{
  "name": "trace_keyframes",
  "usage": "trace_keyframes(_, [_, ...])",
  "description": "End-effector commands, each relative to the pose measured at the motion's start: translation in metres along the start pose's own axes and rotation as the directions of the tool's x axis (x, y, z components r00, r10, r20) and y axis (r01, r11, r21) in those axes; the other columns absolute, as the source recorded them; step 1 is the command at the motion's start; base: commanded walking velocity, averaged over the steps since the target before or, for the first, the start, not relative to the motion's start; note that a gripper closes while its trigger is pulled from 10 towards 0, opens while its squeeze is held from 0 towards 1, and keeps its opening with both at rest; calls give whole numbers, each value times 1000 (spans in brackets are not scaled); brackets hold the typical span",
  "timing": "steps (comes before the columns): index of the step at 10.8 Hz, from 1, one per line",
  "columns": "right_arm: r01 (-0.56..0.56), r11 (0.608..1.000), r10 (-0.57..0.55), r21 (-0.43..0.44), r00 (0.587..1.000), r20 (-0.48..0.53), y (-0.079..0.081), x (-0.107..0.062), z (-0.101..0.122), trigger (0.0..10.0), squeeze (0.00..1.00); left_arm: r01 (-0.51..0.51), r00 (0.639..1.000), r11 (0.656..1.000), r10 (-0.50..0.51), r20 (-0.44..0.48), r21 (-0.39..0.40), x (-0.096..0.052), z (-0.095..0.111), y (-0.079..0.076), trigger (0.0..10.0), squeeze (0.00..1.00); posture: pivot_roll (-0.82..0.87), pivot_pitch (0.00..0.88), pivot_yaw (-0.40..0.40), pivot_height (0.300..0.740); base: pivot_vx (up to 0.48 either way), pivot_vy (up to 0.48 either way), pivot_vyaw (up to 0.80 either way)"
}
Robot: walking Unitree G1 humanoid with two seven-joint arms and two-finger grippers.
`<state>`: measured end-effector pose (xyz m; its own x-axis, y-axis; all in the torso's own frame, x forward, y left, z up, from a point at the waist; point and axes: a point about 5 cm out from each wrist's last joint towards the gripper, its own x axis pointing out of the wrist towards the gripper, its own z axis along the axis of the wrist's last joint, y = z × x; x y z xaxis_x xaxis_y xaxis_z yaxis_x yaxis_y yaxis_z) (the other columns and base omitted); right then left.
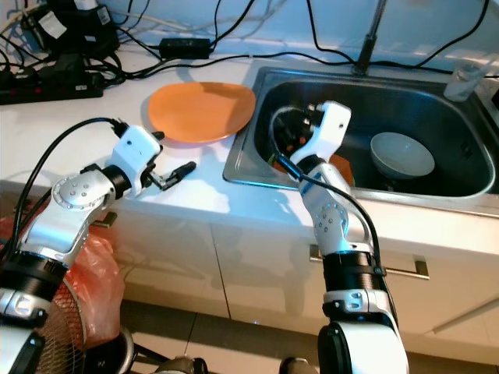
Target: Kitchen organization
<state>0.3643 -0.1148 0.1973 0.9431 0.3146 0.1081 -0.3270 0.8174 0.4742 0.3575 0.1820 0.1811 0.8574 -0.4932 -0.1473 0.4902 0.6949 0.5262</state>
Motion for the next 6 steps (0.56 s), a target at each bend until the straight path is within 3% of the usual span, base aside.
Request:
trace_keyframes(1, [4, 1000, -3, -13, 1000, 19, 0, -2, 7, 10000, 0, -21, 1000, 1000, 21, 6, 21, 4, 2, 3, 10000, 0, -5, 70, -3, 740, 0, 0, 0])
trace_keyframes(3, [1, 1000, -1, -19, 1000, 18, 1, -6, 10, 10000, 0, -81, 997, 993, 79, 20, 91, 10, 2, 8, 10000, 0, -17, 74, 2, 740, 0, 0, 0])
trace_keyframes(6, [-88, 996, 86, -14, 991, -98, 10, -17, -7, 10000, 0, -90, 996, 980, 86, 28, 177, 21, 5, 9, 10000, 0, -32, 86, 8, 740, 0, 0, 0])
